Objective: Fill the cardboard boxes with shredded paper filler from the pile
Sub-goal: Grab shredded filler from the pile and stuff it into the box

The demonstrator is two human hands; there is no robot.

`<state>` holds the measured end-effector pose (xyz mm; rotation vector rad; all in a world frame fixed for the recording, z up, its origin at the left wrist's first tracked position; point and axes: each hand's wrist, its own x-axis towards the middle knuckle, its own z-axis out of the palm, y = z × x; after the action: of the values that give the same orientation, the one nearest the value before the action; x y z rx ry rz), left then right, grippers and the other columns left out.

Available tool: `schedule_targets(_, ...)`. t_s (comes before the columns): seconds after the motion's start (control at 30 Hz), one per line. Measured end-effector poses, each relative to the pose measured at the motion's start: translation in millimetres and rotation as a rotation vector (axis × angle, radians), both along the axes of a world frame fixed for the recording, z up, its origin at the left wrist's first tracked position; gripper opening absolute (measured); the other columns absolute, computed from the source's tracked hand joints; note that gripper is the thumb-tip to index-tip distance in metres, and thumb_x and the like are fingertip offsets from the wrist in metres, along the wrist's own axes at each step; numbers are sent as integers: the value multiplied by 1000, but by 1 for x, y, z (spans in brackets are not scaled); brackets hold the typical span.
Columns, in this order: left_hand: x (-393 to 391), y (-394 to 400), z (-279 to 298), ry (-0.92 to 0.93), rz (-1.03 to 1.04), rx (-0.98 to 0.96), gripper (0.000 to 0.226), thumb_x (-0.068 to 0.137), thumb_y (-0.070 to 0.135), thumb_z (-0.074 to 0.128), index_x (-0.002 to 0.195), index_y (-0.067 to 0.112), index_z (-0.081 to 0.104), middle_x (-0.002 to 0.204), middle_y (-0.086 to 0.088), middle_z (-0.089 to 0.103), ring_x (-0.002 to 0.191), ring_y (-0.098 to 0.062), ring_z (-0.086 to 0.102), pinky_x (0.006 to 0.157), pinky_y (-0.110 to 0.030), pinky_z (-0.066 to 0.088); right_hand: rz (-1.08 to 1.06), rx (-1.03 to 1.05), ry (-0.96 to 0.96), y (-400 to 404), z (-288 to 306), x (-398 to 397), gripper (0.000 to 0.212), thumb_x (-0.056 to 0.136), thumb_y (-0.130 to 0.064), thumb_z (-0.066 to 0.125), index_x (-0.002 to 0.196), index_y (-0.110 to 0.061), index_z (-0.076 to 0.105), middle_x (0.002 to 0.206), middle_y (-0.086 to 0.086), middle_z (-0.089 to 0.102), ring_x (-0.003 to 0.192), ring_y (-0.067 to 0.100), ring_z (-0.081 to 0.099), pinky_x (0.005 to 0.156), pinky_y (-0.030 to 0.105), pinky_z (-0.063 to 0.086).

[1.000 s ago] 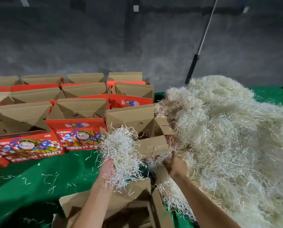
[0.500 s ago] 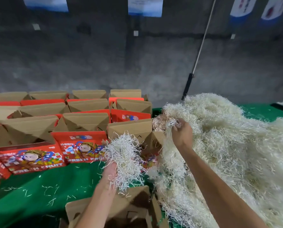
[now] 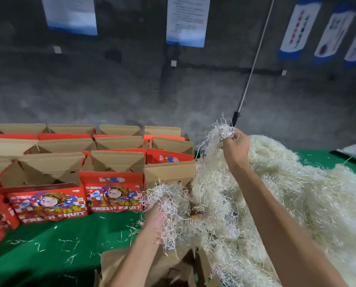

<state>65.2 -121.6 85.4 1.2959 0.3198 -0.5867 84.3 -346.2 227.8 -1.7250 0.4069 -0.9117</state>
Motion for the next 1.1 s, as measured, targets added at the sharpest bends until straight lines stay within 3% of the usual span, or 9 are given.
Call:
schedule_targets(0.13, 5, -7, 9, -48, 131, 65, 64, 99, 31, 57, 149, 0, 30, 111, -18, 54, 99, -28, 57, 88, -39, 48, -91, 8, -87, 9, 17, 0, 26, 80, 13, 43, 97, 2, 60, 81, 6, 53, 56, 13, 38, 43, 25, 29)
schedule_targets(0.23, 7, -7, 4, -151, 153, 170, 62, 100, 29, 55, 151, 7, 28, 131, -14, 52, 117, -29, 55, 98, -43, 45, -179, -64, -170, 8, 39, -3, 26, 84, 9, 49, 97, -4, 67, 81, 1, 62, 57, 8, 47, 47, 24, 39)
schedule_targets(0.3, 6, -9, 6, -263, 128, 180, 59, 95, 31, 62, 146, 14, 38, 98, 0, 56, 84, -15, 58, 72, -32, 50, -257, -124, -190, 3, 51, -3, 27, 84, 6, 51, 94, -12, 68, 76, -7, 62, 51, -1, 44, 46, 16, 38)
schedule_targets(0.43, 1, -24, 23, -416, 36, 121, 18, 89, 38, 71, 86, 40, 53, 70, 22, 62, 52, 5, 54, 52, -8, 43, -204, -107, -82, -2, 54, 0, 10, 92, -5, 60, 91, -14, 63, 63, -7, 58, 39, -2, 40, 37, 17, 33)
schedule_targets(0.57, 3, -63, 54, -526, -114, 95, 40, 84, 31, 79, 63, 31, 44, 37, 25, 50, 37, 11, 51, 47, -5, 43, -68, -49, -55, 7, 55, 3, 15, 91, -2, 57, 86, -16, 59, 56, -7, 52, 40, 3, 39, 39, 21, 30)
schedule_targets(0.67, 0, -100, 67, -630, -216, 12, 37, 90, 41, 71, 61, 23, 55, 64, 7, 65, 66, -10, 62, 80, -31, 50, 34, 143, -66, 13, 62, 6, 23, 90, -1, 52, 75, -18, 49, 47, -14, 43, 41, 4, 35, 38, 18, 26)
schedule_targets(0.77, 4, -135, 62, -632, -225, 122, 25, 86, 28, 75, 102, 15, 62, 104, -6, 68, 98, -21, 64, 95, -44, 53, 94, 292, -5, 17, 67, 7, 20, 91, -4, 52, 78, -18, 47, 56, -2, 38, 52, 12, 32, 42, 19, 27)
schedule_targets(0.97, -16, -189, 16, -705, -434, 628, 24, 85, 11, 70, 101, 22, 54, 88, 9, 59, 77, -8, 60, 66, -22, 56, 147, 362, -142, 4, 105, 1, 38, 86, 1, 48, 58, -23, 41, 48, -9, 36, 46, 11, 29, 47, 24, 31)
schedule_targets(1.1, -36, -196, -37, -615, -804, 827, 47, 85, 9, 56, 130, 20, 48, 105, 6, 56, 93, -15, 56, 81, -29, 49, 110, 316, -206, -9, 136, 0, 36, 81, -4, 45, 56, -26, 31, 49, -9, 27, 49, 12, 19, 55, 35, 20)
